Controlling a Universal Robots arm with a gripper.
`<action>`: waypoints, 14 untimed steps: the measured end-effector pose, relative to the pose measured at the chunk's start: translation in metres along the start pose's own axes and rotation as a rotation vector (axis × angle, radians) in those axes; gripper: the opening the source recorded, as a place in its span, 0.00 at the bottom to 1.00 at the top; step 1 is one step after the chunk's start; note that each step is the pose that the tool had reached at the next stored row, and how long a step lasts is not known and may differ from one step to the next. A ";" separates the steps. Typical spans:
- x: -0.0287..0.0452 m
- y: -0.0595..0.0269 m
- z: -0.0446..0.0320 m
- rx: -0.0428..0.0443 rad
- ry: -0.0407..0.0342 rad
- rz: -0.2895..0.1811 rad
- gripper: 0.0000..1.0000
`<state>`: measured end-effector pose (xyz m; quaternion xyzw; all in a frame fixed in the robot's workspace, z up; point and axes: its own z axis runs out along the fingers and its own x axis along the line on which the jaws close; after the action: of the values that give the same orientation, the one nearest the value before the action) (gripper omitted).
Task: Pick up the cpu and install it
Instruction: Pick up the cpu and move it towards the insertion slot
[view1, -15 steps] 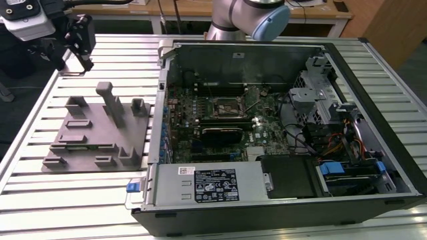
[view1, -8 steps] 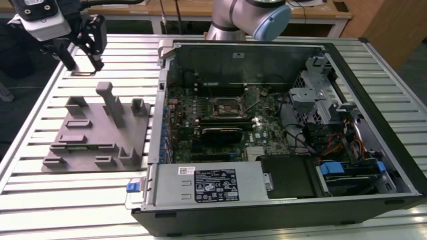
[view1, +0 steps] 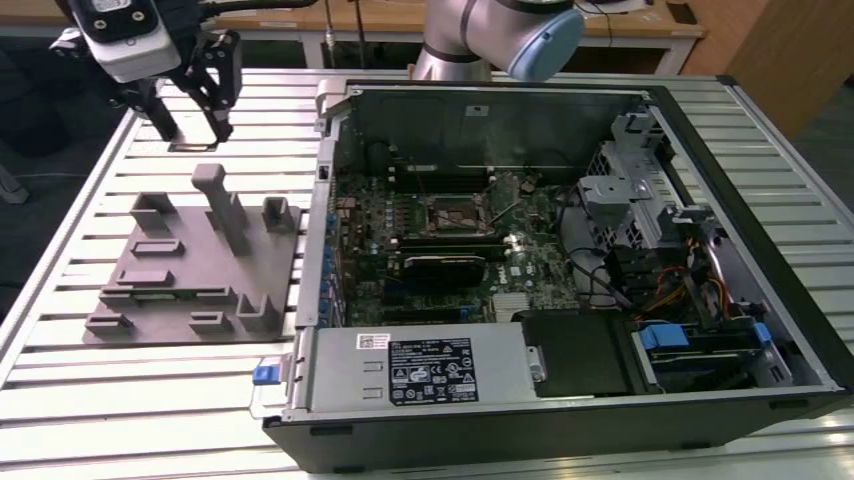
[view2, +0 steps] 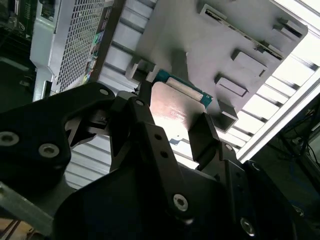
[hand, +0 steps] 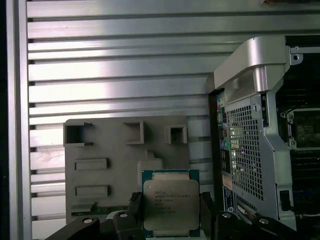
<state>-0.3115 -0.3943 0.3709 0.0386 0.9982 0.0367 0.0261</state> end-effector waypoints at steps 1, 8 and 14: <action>-0.0030 0.0002 0.0001 0.0001 0.0001 0.000 0.54; -0.0257 0.0019 0.0014 0.0001 0.0003 0.000 0.54; -0.0474 0.0036 0.0026 0.0001 0.0005 0.000 0.54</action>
<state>-0.2639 -0.3943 0.3710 0.0386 0.9982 0.0367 0.0259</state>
